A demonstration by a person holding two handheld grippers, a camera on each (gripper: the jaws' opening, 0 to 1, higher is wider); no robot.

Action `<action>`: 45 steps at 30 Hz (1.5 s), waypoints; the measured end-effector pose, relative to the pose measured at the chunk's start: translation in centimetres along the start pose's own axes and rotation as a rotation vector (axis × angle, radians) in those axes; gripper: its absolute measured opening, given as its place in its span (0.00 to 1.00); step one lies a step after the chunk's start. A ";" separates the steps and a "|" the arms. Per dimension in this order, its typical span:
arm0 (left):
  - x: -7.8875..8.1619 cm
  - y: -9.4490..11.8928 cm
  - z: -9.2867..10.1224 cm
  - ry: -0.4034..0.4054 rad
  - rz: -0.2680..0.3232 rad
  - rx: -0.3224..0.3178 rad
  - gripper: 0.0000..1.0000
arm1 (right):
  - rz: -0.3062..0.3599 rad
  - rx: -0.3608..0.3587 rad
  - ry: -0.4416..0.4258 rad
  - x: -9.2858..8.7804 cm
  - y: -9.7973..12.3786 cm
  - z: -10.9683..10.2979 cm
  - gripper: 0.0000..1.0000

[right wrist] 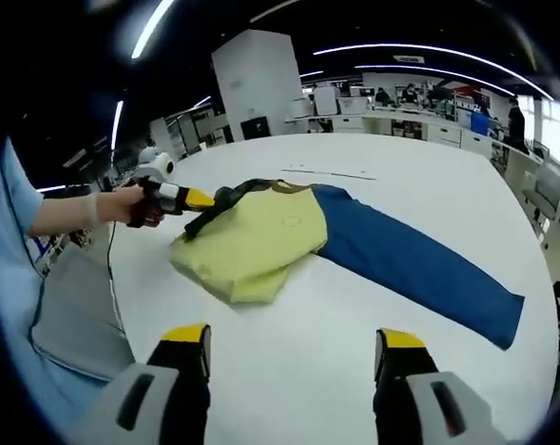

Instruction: Fold the garment on the visible template until the final outline fits inside the template.

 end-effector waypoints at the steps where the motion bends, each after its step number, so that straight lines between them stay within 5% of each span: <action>1: -0.2 -0.2 0.0 -0.005 -0.010 -0.001 0.00 | -0.002 0.000 -0.002 -0.1 0.0 0.0 0.72; 16: -2.8 -2.6 -2.3 -0.049 -0.117 0.037 0.00 | 0.016 -0.013 -0.020 -0.4 0.3 0.0 0.71; 28: -2.6 -2.3 -1.8 -0.107 -0.098 -0.002 0.01 | 0.022 0.005 -0.033 -0.6 -0.2 -0.7 0.69; 36: -1.5 -0.8 0.4 -0.201 -0.035 -0.075 0.36 | 0.030 0.007 -0.027 -0.2 -0.4 -1.0 0.70; 45: 0.0 1.5 -0.8 -0.201 -0.001 -0.068 0.67 | 0.031 0.017 -0.021 -0.1 -0.8 -1.5 0.70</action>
Point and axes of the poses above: the point that each gripper's makers call its tool centre point, and the gripper's own axes: y roughly backward along the fingers, z roughly to its right, x roughly out of its top, the point moved 2 cm from there along y, roughly backward along the fingers, and after that the axes turned 10 degrees about x, right-handed, at the moved point
